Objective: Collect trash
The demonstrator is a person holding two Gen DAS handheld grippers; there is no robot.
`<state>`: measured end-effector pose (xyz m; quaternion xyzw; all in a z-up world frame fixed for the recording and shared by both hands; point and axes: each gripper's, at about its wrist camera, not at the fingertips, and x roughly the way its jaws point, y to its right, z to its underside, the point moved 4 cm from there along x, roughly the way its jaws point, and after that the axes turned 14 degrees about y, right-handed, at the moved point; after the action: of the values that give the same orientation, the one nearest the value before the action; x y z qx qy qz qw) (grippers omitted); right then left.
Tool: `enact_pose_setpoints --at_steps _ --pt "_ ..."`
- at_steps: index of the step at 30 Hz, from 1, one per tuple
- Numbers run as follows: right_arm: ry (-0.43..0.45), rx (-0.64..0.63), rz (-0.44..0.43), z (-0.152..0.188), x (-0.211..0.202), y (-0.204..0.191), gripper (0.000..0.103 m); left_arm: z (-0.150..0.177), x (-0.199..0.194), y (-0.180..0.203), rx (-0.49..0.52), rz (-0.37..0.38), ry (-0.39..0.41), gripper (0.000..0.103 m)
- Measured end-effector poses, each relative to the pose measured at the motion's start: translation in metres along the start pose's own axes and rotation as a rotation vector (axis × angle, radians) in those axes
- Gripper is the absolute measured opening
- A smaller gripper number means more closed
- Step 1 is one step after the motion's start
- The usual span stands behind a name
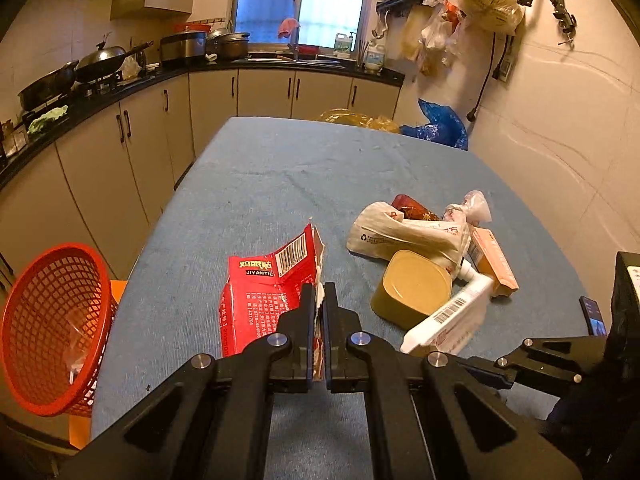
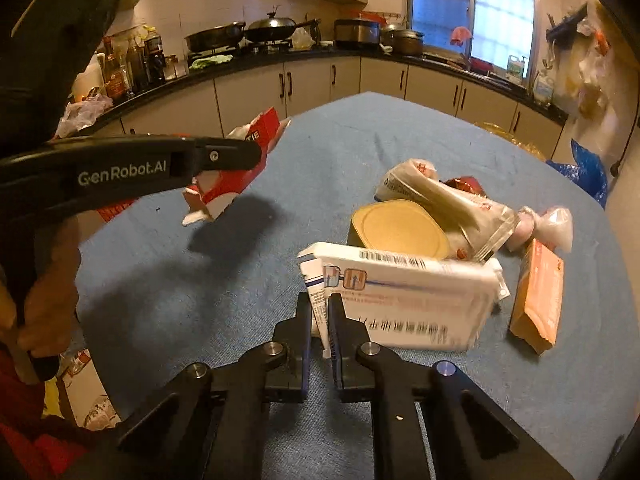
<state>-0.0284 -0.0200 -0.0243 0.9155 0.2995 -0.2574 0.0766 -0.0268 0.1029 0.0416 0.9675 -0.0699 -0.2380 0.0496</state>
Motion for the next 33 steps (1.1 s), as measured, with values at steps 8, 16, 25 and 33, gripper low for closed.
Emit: enact_pose_setpoints --at_steps 8,16,25,33 --pt "0.120 0.086 -0.027 -0.027 -0.033 0.011 0.006 -0.004 -0.009 0.001 -0.008 0.015 0.029 0.003" --pt "0.194 0.187 -0.046 -0.045 -0.052 0.020 0.006 -0.008 -0.021 0.008 0.003 0.036 0.053 0.003" --pt "0.235 0.262 -0.029 -0.054 -0.062 0.036 0.006 -0.014 -0.025 0.021 0.014 0.050 0.070 0.003" --pt "0.262 0.296 -0.034 -0.056 -0.072 0.049 0.006 -0.015 -0.020 0.033 0.036 0.053 0.056 0.003"
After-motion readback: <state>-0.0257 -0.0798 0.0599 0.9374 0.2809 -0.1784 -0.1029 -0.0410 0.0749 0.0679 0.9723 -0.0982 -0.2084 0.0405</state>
